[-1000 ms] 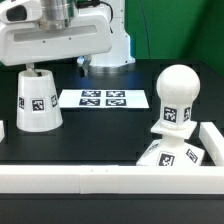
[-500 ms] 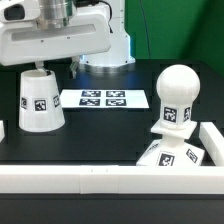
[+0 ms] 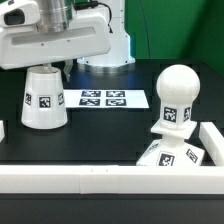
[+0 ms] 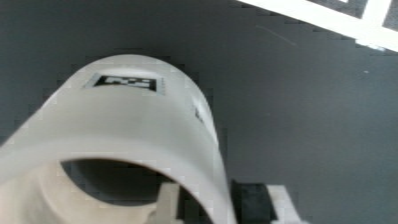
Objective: Assemble lamp
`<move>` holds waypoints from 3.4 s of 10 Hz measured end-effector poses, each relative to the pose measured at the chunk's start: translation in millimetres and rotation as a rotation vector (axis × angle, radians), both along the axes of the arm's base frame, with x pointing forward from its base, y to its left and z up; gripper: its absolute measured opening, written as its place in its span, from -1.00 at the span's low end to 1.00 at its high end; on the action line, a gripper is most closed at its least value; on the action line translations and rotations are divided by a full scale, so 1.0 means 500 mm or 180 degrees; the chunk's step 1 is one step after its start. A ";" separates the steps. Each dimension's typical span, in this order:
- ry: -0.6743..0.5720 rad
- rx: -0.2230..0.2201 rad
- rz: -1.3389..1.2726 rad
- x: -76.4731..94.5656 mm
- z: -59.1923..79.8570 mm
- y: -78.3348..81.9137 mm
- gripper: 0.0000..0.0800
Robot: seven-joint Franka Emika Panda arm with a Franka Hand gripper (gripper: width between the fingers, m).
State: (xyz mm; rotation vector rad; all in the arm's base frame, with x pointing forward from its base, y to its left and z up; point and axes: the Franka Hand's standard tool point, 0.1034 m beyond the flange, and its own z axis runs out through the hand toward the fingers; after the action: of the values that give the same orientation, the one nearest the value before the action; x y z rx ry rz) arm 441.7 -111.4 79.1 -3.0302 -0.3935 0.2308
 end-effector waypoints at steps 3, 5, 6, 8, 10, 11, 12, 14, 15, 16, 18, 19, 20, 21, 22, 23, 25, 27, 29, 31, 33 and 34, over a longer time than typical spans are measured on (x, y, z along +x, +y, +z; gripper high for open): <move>0.0112 0.0101 -0.0077 0.021 0.011 0.044 -0.89; 0.0212 0.0268 -0.0285 0.062 0.045 0.114 -0.89; 0.0304 0.0311 -0.0419 0.088 0.078 0.147 -0.89; 0.0271 0.0402 -0.0540 0.164 0.146 0.178 -0.89; 0.0293 0.0369 -0.0824 0.232 0.196 0.209 -0.89; 0.0296 0.0369 -0.0836 0.260 0.202 0.226 -0.89; 0.0282 0.0372 -0.0806 0.263 0.198 0.227 -0.89; 0.0289 0.0371 -0.0809 0.261 0.197 0.226 -0.89; 0.0292 0.0371 -0.0809 0.261 0.196 0.226 -0.89; 0.0294 0.0371 -0.0810 0.261 0.195 0.226 -0.89; 0.0336 0.0377 -0.0819 0.256 0.210 0.232 -0.89; 0.0337 0.0374 -0.0866 0.262 0.235 0.246 -0.89; 0.0384 0.0387 -0.0851 0.268 0.256 0.258 -0.89; 0.0430 0.0382 -0.0898 0.274 0.278 0.270 -0.89; 0.0455 0.0385 -0.0906 0.283 0.303 0.287 -0.89; 0.0441 0.0388 -0.0906 0.294 0.318 0.299 -0.89; 0.0440 0.0373 -0.0984 0.323 0.333 0.339 -0.89; 0.0455 0.0353 -0.1016 0.342 0.320 0.380 -0.89; 0.0422 0.0328 -0.1057 0.357 0.278 0.419 -0.89; 0.0396 0.0315 -0.1046 0.361 0.234 0.431 -0.89; 0.0330 0.0301 -0.1060 0.354 0.188 0.435 -0.89; 0.0332 0.0294 -0.1057 0.348 0.173 0.433 -0.89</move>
Offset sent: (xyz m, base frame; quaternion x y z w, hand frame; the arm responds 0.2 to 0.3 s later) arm 0.0360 0.0720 0.0204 0.1215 -0.0114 0.0889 0.9885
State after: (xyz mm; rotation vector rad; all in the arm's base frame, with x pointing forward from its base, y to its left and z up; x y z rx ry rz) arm 615.5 105.1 165.6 -2.9153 0.1048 0.3335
